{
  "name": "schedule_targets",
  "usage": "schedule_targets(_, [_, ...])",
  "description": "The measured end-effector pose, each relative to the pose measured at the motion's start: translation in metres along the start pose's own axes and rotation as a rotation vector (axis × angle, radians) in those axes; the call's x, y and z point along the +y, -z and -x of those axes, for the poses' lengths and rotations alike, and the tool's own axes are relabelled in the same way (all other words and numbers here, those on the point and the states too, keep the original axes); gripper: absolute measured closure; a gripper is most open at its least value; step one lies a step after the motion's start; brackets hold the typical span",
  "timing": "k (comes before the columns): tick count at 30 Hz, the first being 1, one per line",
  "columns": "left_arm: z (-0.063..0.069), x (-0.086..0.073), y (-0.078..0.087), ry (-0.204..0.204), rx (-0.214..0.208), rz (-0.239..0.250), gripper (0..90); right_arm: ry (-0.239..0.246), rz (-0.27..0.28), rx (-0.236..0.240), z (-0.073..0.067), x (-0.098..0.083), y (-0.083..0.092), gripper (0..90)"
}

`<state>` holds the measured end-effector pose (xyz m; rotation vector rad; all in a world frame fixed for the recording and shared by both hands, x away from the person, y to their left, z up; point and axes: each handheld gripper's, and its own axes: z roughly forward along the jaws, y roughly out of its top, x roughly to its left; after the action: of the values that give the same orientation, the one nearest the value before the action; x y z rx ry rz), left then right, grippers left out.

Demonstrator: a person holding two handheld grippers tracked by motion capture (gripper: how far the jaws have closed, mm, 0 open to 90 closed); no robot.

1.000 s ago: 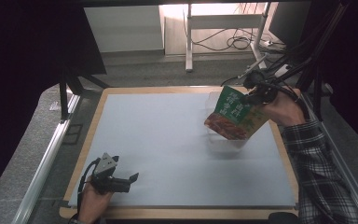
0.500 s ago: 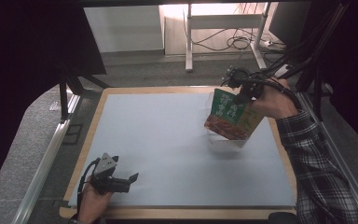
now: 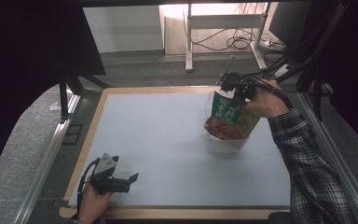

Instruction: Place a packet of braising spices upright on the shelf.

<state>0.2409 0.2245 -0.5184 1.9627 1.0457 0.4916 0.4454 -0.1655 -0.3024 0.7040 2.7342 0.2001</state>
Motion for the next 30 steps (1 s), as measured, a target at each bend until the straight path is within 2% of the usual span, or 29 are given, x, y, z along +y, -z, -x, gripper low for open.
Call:
schedule_targets(12, [0.0,0.0,0.0,0.0,0.003,0.001,0.0,-0.01,-0.012,0.005,0.0,-0.004,-0.011,89.8])
schedule_targets(18, [0.001,0.0,0.0,-0.001,0.002,0.0,0.0,0.007,0.009,0.064,-0.005,0.0,-0.014,89.8])
schedule_targets(22, [0.001,0.0,0.0,-0.002,0.003,0.002,0.0,0.021,0.007,0.042,-0.011,0.008,-0.025,89.7])
schedule_targets(25, [0.0,0.0,0.0,-0.001,0.002,0.002,0.0,0.016,0.016,0.049,-0.01,0.009,-0.028,89.7])
schedule_targets(28, [0.001,0.0,0.0,-0.002,0.002,0.002,0.0,0.0,0.042,0.051,-0.006,0.005,-0.029,89.5])
schedule_targets(29, [0.001,0.0,0.0,-0.002,0.002,0.003,0.0,-0.01,0.097,0.004,-0.003,-0.002,-0.025,88.6])
schedule_targets(30, [0.001,0.0,0.0,-0.002,0.003,0.002,0.0,-0.015,0.131,0.006,-0.001,-0.005,-0.023,87.3])
